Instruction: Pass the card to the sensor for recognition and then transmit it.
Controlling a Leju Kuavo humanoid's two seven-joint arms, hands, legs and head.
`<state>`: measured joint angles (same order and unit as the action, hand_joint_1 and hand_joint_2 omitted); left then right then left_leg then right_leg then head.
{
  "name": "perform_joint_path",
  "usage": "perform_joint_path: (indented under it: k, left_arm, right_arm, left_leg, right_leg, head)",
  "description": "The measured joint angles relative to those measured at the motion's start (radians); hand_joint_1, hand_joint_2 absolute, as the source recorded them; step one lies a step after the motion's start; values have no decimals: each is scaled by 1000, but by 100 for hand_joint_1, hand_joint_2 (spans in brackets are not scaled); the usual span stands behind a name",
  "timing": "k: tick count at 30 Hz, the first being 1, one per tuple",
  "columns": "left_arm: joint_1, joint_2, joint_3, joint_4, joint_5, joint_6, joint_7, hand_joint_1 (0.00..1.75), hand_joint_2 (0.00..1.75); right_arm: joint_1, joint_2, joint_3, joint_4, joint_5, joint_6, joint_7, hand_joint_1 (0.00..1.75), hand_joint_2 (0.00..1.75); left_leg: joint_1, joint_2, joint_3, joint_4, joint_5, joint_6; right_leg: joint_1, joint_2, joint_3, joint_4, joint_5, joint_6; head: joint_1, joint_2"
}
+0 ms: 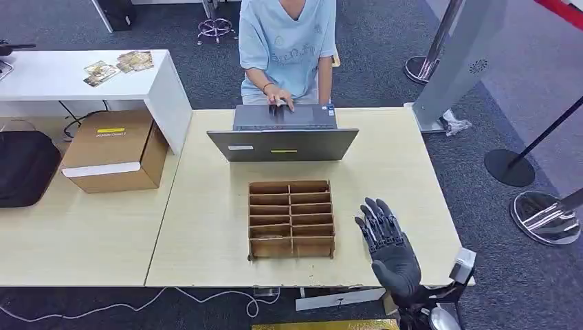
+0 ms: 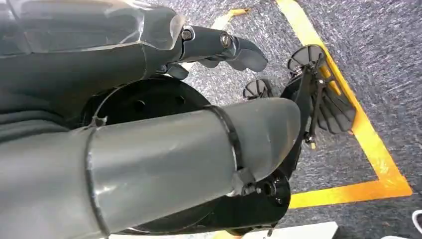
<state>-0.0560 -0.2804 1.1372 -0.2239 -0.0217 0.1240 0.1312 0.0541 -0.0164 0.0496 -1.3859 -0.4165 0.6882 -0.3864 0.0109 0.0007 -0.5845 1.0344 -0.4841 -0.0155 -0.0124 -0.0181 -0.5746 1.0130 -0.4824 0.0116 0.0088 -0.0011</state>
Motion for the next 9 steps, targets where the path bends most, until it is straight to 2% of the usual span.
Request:
perform_joint_path:
  k: [5,9]
  left_arm:
    - [1,7,-17,0,-65,47,65,0,0]
    - [0,10,-21,0,-36,63,63,0,0]
  right_arm:
    - [-20,-4,-2,29,-18,3,-22,0,175]
    - [-32,-4,0,52,-17,9,-29,0,175]
  left_leg:
    - [0,0,0,0,0,0]
    - [0,0,0,0,0,0]
  right_leg:
    - [0,0,0,0,0,0]
    - [0,0,0,0,0,0]
  head:
    - [0,0]
    - [0,0]
